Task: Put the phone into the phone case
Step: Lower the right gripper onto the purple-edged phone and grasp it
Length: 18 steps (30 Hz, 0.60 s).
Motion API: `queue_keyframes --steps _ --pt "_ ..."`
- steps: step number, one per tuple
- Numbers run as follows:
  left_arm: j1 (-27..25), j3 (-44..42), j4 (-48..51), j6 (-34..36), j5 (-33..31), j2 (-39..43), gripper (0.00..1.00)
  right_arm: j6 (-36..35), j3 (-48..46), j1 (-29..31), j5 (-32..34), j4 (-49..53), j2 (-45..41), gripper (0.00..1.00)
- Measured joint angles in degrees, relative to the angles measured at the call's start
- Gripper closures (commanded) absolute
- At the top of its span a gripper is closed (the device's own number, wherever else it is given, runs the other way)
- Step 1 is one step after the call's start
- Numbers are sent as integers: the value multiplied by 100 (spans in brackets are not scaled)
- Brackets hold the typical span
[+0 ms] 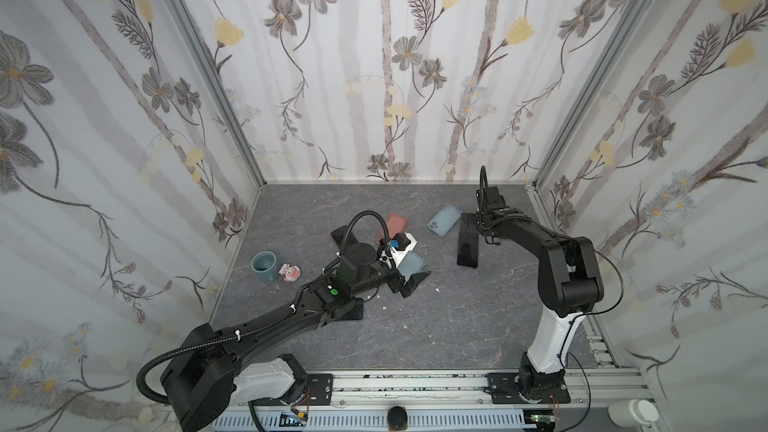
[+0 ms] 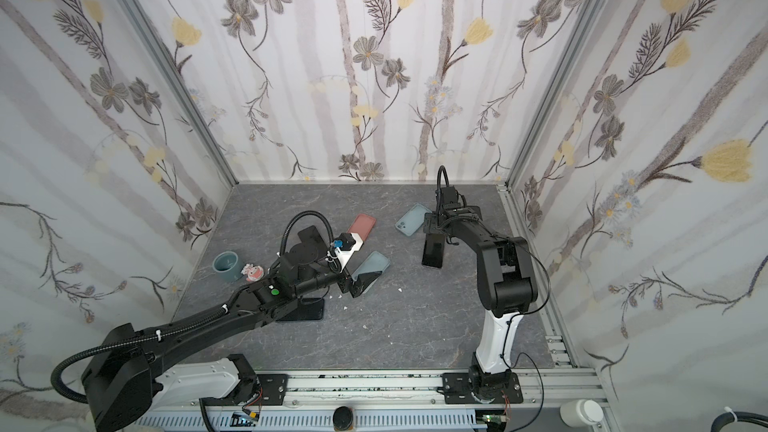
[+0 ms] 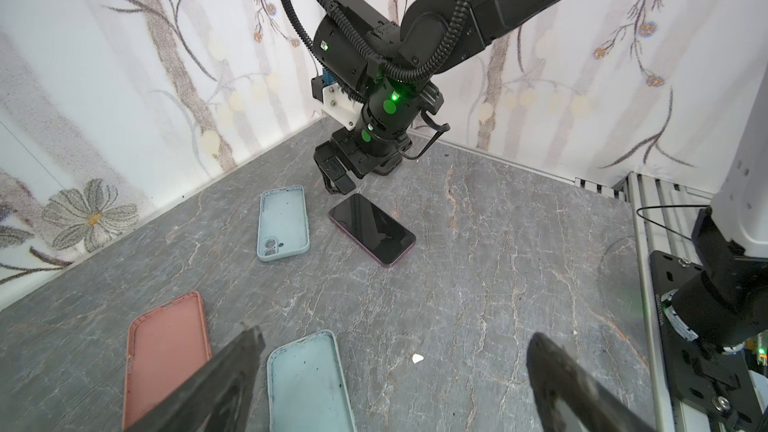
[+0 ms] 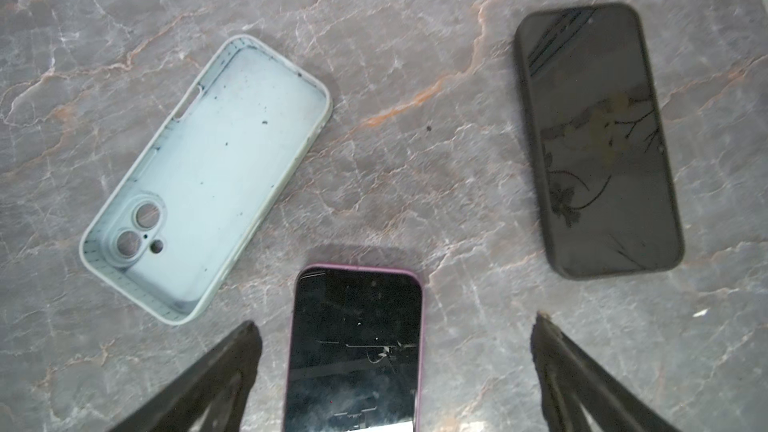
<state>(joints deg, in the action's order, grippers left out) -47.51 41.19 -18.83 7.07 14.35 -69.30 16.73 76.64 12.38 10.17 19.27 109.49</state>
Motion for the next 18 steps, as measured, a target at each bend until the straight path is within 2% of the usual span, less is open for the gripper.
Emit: queue_keyframes --steps 5,18 --pt "-63 39 155 42 -109 -28 0 149 -125 289 118 68 -4 0" --pt "-142 39 315 76 -170 -2 0 339 -809 291 273 -205 -66 0"
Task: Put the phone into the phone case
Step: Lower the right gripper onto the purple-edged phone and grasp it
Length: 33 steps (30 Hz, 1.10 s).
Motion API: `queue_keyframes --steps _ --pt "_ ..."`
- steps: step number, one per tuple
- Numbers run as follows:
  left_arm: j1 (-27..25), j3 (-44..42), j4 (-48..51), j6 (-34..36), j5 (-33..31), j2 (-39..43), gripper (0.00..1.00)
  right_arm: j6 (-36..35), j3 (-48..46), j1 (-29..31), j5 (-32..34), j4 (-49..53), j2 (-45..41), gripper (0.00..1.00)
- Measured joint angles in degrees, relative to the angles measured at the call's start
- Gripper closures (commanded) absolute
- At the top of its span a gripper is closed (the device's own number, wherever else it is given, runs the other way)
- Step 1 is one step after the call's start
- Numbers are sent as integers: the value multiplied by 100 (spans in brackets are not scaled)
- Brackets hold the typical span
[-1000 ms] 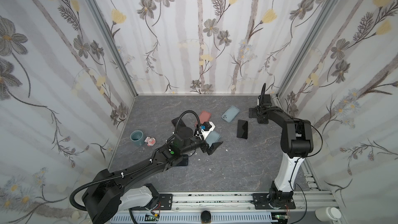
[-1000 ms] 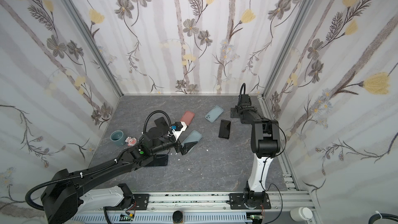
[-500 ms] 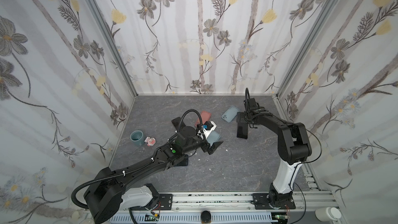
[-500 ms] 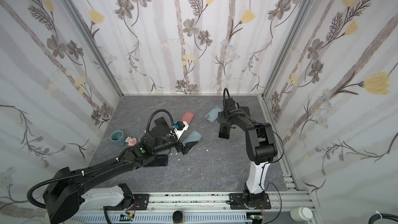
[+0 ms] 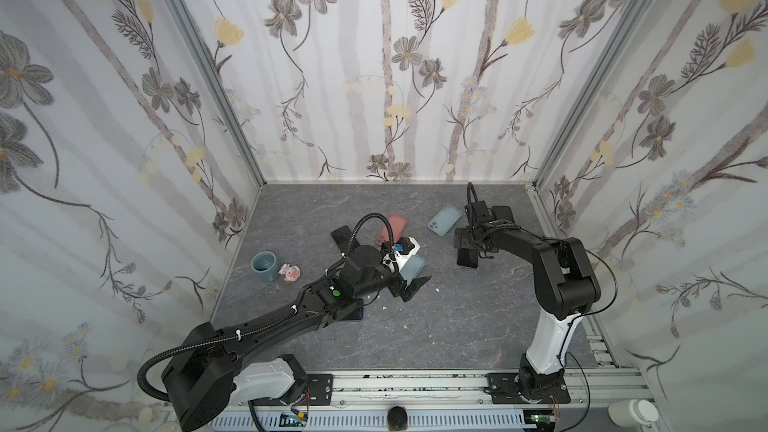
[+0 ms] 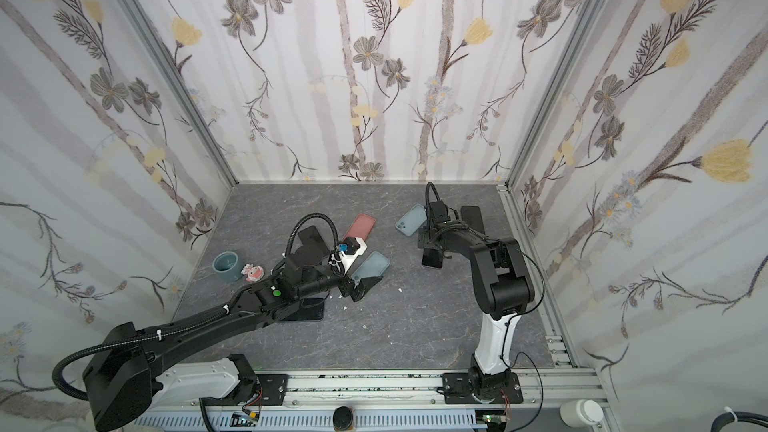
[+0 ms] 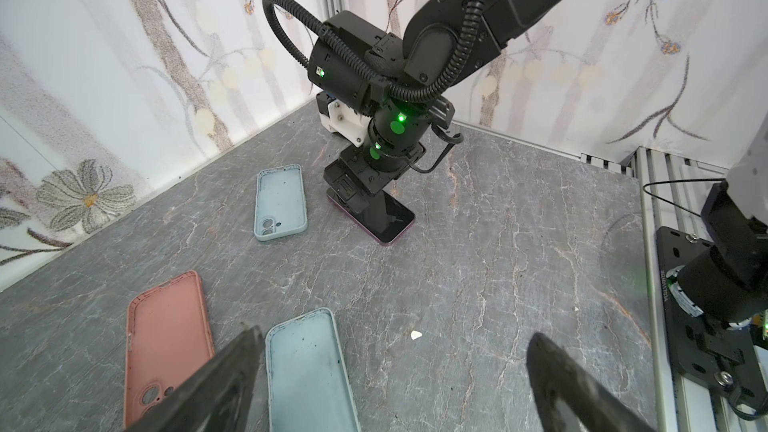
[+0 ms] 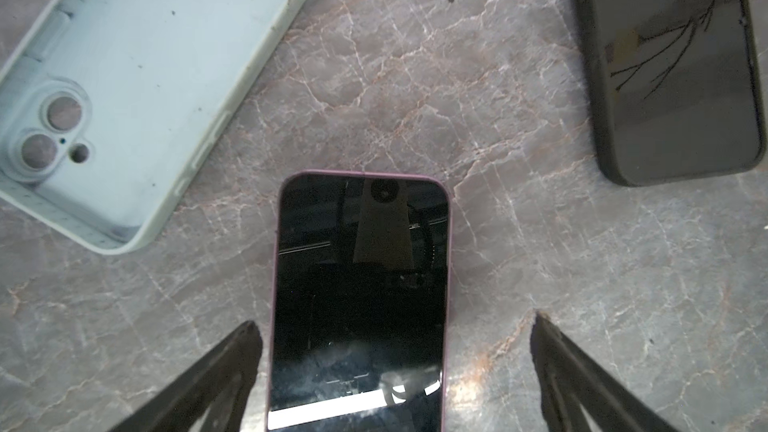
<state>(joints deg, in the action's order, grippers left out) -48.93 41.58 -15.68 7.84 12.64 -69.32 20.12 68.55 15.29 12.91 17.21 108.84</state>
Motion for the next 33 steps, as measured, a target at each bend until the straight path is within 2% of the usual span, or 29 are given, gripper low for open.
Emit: queue_keyframes --steps 15,19,23,33 --pt "0 -15 2 -17 -57 9 0 42 -181 20 -332 -107 63 9" --pt "0 -31 2 -15 -61 20 0 57 -291 76 -426 -133 22 21" --pt "0 -44 4 -11 -63 28 0 15 -413 92 -494 -157 -68 29" --pt "0 -57 0 13 -90 74 0 -146 -778 101 -699 -195 -396 45"
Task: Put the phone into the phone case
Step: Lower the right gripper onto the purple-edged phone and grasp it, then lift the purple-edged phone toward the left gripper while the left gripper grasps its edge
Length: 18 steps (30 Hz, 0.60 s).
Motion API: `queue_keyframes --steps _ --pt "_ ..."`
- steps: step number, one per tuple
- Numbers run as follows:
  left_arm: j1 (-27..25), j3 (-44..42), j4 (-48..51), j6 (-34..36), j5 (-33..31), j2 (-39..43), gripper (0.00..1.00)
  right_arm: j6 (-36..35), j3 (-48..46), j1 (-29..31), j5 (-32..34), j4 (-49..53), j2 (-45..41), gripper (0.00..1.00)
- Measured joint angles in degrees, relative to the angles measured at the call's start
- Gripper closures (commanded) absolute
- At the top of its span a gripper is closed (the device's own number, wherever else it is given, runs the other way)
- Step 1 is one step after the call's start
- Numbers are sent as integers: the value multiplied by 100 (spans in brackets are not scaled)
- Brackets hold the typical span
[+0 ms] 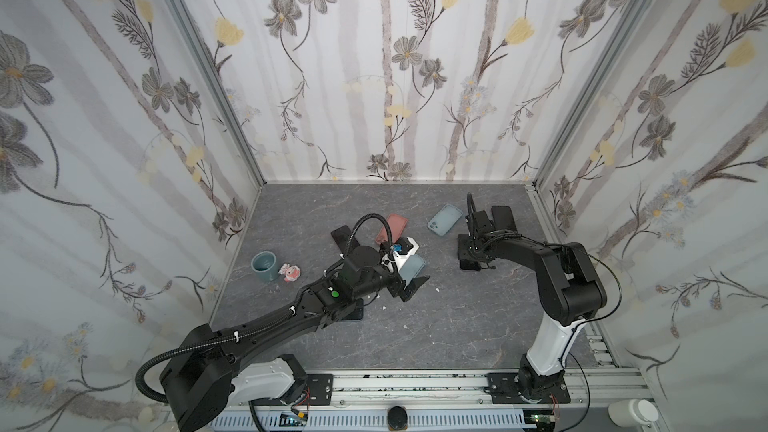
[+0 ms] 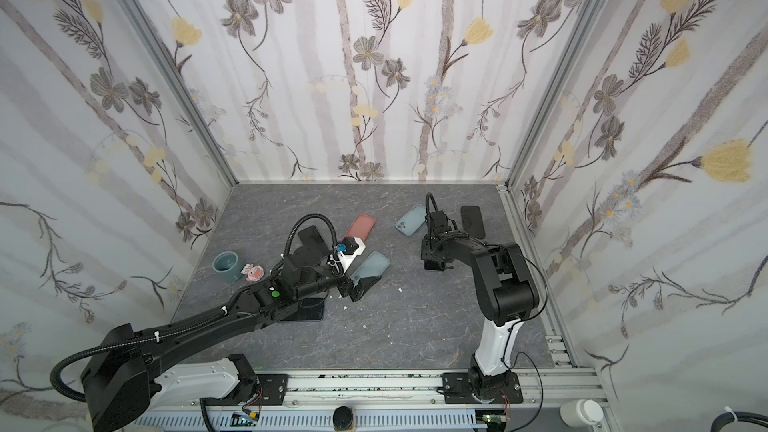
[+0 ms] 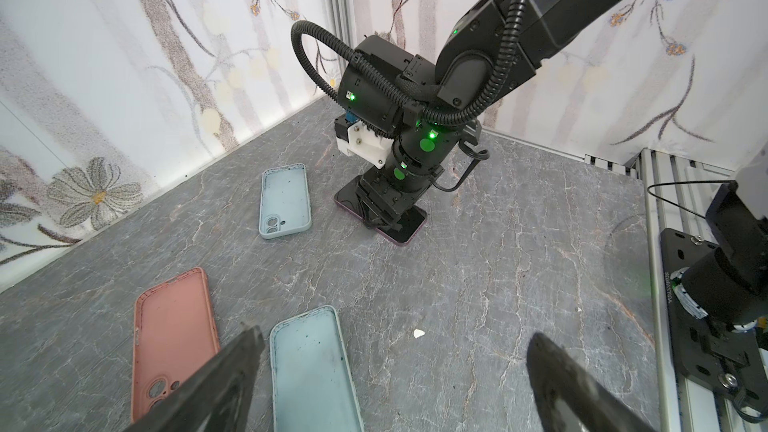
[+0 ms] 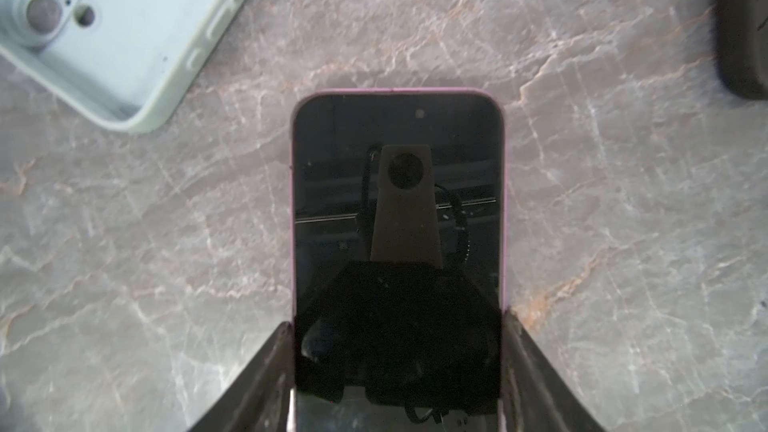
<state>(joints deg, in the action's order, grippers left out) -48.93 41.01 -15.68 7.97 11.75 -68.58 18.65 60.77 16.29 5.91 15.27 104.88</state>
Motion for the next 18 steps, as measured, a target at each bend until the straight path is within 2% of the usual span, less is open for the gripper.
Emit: queue_keyframes --steps 12,18 --pt "0 -17 -70 -195 -463 57 0 -509 -918 446 -181 -2 -1075 47" --pt "79 201 92 -313 -667 162 0 -767 -1443 660 -216 -256 -1932 50"
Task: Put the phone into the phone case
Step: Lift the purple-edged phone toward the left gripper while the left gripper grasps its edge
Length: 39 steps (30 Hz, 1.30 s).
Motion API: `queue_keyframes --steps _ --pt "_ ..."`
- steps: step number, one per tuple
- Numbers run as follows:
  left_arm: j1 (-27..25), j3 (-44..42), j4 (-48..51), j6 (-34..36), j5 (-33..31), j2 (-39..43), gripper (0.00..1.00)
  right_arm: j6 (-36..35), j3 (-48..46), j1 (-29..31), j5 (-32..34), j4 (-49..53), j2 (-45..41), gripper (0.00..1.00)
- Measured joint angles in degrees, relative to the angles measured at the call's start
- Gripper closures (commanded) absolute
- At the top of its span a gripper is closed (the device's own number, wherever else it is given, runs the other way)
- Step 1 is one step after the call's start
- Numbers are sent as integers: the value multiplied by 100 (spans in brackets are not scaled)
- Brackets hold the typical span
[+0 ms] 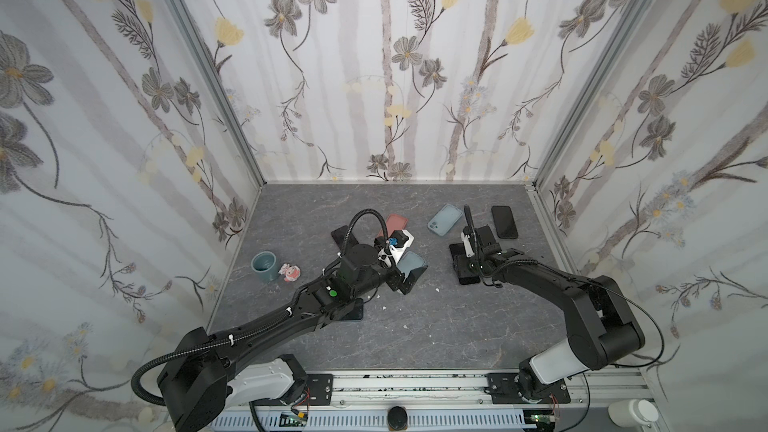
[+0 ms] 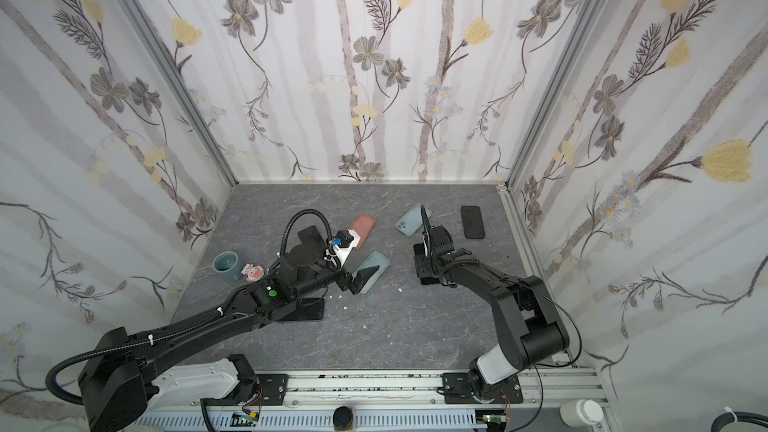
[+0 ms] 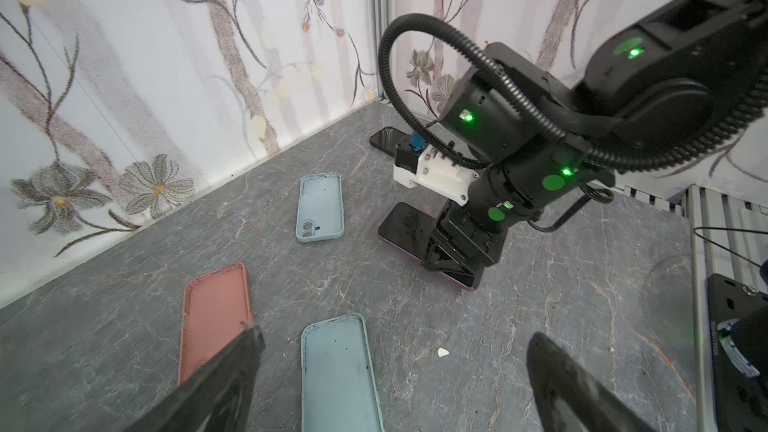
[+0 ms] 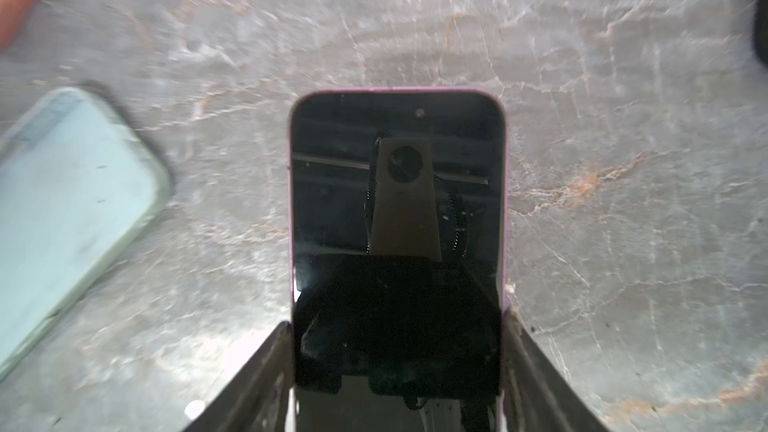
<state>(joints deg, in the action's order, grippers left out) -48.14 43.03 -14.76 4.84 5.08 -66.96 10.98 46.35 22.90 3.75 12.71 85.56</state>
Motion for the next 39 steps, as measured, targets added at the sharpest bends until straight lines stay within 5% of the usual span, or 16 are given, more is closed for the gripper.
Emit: queue_keyframes --steps 10,15,29,39 --pt "579 739 627 -922 125 -367 0 -511 -852 564 -461 -649 -1547 50" --pt "1054 1355 1132 -1591 800 -955 0 -907 -1095 1064 -660 -970 -2155 50" --pt "1283 2223 2341 -2450 3272 -2413 45 -1709 -890 2155 -671 -1239 -2223 51" --pt "1287 2284 2356 -2573 3812 -2455 99 -1810 -833 2302 -409 -1193 -2100 51"
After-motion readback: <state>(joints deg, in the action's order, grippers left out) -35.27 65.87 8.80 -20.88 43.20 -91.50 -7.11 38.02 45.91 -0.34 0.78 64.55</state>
